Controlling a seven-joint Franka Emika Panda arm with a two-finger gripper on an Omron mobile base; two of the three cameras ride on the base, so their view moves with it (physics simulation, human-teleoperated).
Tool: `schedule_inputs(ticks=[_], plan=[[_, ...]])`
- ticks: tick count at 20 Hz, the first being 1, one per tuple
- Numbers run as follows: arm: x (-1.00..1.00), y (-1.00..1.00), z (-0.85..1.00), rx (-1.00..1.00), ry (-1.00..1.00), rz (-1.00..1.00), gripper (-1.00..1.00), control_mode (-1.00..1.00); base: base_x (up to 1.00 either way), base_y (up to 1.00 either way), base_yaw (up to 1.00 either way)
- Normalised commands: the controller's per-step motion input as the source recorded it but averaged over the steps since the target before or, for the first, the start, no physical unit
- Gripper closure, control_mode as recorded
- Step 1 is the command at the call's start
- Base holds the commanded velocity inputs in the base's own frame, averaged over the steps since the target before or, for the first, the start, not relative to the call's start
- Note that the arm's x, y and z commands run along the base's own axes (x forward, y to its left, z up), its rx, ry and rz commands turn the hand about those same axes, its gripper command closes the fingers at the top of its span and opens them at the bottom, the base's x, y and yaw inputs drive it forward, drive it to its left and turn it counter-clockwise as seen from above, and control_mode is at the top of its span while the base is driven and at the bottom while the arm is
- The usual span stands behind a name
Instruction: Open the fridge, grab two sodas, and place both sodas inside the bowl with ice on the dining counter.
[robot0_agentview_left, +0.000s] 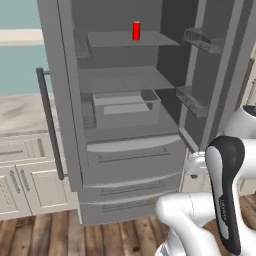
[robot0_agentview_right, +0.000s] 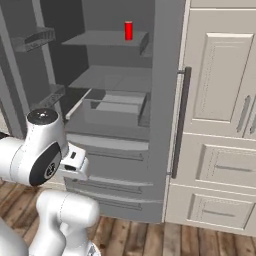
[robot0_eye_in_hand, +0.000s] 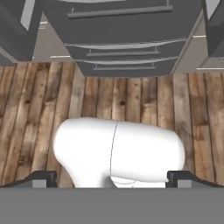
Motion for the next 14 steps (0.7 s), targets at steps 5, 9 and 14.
schedule_inputs(ticks=[5,9,14], plan=[[0.0,0.0,0.0,0.0,0.0,0.0,-1.0,1.0,0.67,0.4,-0.01],[0.0,0.0,0.0,0.0,0.0,0.0,-1.0,1.0,0.57,0.3,0.0],[0.0,0.0,0.0,0.0,0.0,0.0,-1.0,1.0,0.61,0.07,-0.01]])
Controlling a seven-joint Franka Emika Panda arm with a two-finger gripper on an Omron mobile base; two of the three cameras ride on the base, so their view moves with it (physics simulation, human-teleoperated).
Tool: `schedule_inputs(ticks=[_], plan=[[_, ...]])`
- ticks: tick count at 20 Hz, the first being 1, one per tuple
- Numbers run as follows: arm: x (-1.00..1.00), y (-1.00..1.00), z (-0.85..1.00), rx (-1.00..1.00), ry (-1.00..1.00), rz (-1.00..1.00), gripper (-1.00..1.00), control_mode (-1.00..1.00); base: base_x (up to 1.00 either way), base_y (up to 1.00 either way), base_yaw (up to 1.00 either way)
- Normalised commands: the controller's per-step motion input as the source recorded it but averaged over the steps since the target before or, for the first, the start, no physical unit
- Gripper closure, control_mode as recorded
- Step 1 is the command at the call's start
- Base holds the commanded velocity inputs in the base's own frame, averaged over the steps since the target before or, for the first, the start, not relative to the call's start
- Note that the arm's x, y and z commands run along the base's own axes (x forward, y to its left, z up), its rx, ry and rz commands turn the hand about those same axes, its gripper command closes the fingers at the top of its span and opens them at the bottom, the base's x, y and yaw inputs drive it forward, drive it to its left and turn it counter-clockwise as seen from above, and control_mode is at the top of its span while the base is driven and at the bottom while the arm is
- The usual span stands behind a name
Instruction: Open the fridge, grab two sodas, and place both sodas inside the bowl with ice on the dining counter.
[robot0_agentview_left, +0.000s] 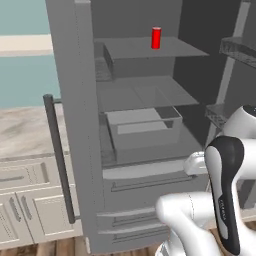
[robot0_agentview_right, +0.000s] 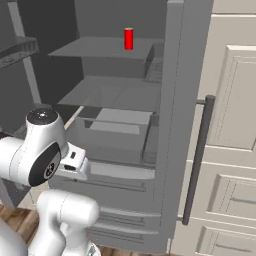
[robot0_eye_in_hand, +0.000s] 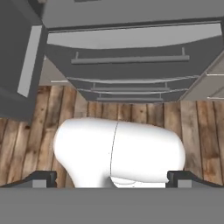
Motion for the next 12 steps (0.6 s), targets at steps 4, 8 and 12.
schedule_inputs(ticks=[4,8,12], plan=[[0.0,0.0,0.0,0.0,0.0,0.0,-1.0,1.0,0.6,0.06,-0.03],[0.0,0.0,0.0,0.0,0.0,0.0,-1.0,1.0,0.6,0.02,-0.02],[0.0,0.0,0.0,0.0,0.0,0.0,-1.0,1.0,0.73,0.0,-0.03]])
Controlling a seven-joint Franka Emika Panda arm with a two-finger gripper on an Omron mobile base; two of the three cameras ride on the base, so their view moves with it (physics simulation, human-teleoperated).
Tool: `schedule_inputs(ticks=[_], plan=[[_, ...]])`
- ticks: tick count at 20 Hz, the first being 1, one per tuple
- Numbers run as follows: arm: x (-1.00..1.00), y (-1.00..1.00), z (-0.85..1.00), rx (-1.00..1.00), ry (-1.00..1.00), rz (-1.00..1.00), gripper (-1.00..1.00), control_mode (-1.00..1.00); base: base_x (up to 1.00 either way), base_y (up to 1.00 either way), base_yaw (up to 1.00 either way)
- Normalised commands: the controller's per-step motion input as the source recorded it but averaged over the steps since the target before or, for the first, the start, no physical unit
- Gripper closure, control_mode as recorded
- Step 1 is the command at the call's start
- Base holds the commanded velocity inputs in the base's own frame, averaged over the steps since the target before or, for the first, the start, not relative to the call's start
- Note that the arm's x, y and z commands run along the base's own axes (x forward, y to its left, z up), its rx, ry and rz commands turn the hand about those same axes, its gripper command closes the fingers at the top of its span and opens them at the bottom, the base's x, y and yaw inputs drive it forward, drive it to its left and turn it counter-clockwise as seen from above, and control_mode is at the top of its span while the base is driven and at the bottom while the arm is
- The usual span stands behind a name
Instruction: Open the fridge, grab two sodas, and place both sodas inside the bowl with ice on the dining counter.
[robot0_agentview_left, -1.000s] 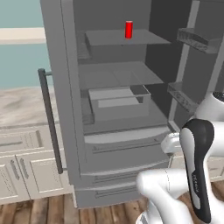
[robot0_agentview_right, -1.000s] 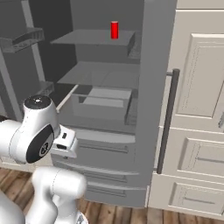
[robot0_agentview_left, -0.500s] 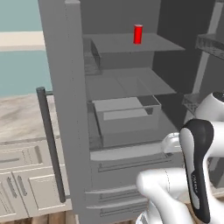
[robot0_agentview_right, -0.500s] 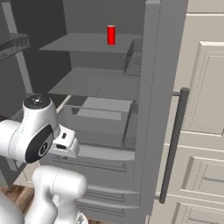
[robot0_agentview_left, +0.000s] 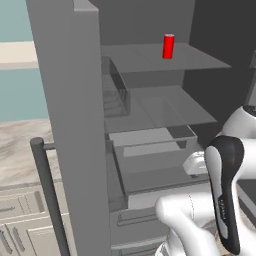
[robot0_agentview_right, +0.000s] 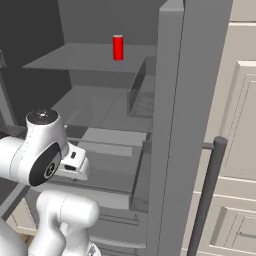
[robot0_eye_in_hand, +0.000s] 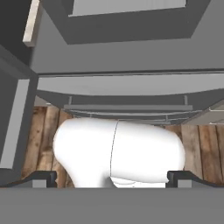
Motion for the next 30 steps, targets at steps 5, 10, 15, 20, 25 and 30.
schedule_inputs(ticks=[5,10,15,20,25,30], plan=[[0.0,0.0,0.0,0.0,0.0,0.0,-1.0,1.0,0.84,0.0,-0.03],[0.0,0.0,0.0,0.0,0.0,0.0,-1.0,1.0,0.75,0.0,-0.02],[0.08,0.0,0.17,-0.14,-0.29,0.0,-1.0,-1.0,0.1,0.0,0.0],[-0.02,0.0,0.48,-0.24,-0.52,0.0,-1.0,-1.0,0.0,0.0,0.0],[-0.02,-0.1,0.36,-0.04,-0.32,0.0,-1.0,-1.0,0.0,0.0,0.0],[0.02,0.01,0.48,-0.01,-0.26,0.0,-1.0,-1.0,0.0,0.0,0.0]])
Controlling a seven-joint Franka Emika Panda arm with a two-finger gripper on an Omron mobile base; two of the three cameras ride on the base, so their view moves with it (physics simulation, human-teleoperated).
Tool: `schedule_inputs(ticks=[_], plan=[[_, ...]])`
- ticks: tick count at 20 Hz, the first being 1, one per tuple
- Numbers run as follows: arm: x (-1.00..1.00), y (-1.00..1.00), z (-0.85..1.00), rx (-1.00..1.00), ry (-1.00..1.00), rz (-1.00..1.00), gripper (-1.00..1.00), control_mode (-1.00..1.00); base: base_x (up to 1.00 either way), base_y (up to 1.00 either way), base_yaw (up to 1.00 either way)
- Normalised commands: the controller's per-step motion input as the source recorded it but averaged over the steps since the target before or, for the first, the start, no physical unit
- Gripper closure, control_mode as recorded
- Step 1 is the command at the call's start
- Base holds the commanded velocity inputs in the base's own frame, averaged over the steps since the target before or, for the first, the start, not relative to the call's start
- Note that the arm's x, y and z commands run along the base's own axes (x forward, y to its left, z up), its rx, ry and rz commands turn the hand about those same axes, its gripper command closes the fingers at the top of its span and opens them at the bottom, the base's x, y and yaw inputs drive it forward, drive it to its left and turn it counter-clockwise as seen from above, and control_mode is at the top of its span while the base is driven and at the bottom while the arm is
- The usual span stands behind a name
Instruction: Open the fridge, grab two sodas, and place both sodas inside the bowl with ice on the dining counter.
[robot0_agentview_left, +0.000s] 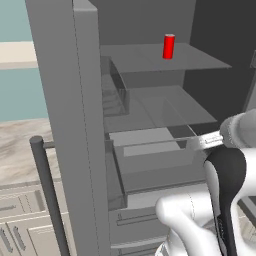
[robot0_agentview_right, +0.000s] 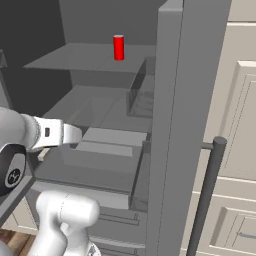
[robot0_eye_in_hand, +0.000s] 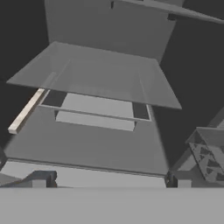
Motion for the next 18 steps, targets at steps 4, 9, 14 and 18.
schedule_inputs(ticks=[4,9,14,18], plan=[[0.15,-0.01,0.73,0.0,-0.22,-0.01,-1.0,-1.0,0.0,0.0,0.0],[0.09,0.0,0.81,0.0,-0.21,-0.01,-1.0,-1.0,0.0,0.0,0.0],[0.38,0.0,0.7,0.0,-0.17,0.0,-1.0,-1.0,0.0,0.0,0.0],[0.3,0.0,0.22,0.0,-0.2,0.01,-1.0,-1.0,0.0,0.0,0.0]])
